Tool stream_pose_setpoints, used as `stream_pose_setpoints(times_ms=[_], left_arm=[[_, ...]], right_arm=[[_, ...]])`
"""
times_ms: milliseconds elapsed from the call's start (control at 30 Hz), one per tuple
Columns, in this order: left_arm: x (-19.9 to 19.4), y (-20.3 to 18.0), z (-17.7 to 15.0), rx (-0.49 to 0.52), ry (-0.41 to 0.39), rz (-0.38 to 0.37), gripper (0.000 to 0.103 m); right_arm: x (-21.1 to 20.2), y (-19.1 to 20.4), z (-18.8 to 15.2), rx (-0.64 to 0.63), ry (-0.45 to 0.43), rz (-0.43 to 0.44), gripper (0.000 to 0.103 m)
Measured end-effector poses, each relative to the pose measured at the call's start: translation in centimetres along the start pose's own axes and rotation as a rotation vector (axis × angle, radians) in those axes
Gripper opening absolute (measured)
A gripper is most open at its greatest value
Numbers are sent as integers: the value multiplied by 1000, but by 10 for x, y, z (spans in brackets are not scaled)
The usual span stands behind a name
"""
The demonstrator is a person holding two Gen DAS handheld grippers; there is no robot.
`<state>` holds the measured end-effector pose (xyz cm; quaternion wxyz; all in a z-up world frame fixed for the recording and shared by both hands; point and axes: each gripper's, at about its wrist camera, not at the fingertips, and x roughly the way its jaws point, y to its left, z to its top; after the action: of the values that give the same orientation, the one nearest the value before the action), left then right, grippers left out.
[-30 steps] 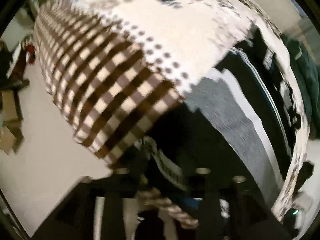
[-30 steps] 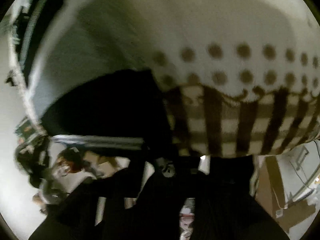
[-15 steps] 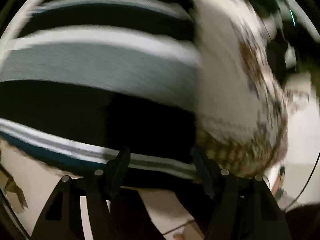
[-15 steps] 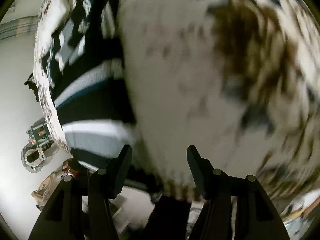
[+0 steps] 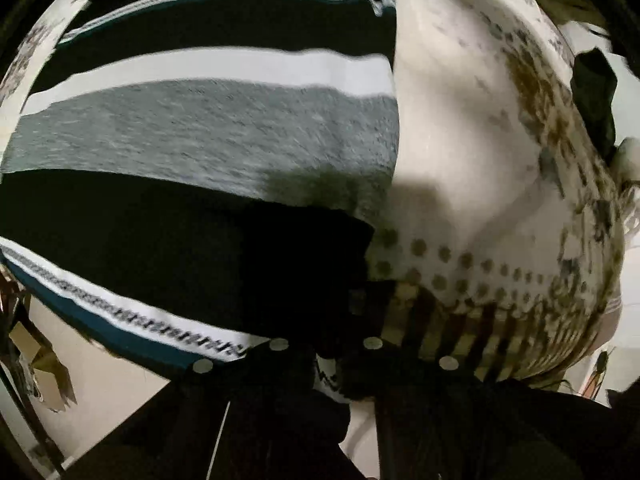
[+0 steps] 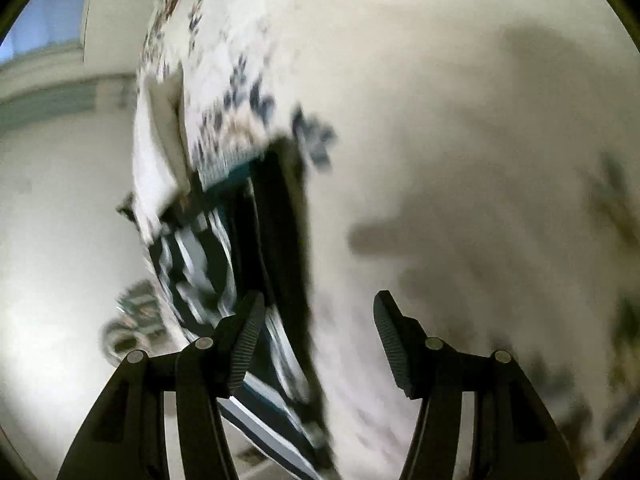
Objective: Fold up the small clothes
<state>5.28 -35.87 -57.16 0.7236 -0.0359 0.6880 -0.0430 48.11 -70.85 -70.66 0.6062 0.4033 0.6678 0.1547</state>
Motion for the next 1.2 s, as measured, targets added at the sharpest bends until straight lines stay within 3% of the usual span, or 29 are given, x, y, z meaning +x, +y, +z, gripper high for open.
stream_pose_setpoints(times_ms=[100, 200, 267, 533, 767, 967, 1100, 1200], left_arm=[[-21, 2, 5, -25, -18, -1, 4], [-40, -1, 9, -45, -37, -15, 4], [-54, 2, 13, -53, -60, -25, 4], [-107, 69, 23, -168, -150, -115, 4], [-145, 167, 22, -308, -225, -201, 4], [-151, 282, 15, -453, -279, -261, 4], [-142, 347, 19, -509, -314, -284, 4], [-122, 388, 27, -557, -327, -294, 4]], right_arm=[[26, 7, 22, 50, -15, 49, 52], [50, 21, 27, 37, 47, 73, 42], [55, 32, 26, -1, 44, 16, 11], [15, 107, -10, -109, -2, -95, 8], [28, 259, -42, -270, -17, -211, 8], [124, 395, -69, -364, -39, -342, 8], [220, 456, -81, -442, -49, -480, 7], [290, 477, -83, -474, -50, -583, 7]])
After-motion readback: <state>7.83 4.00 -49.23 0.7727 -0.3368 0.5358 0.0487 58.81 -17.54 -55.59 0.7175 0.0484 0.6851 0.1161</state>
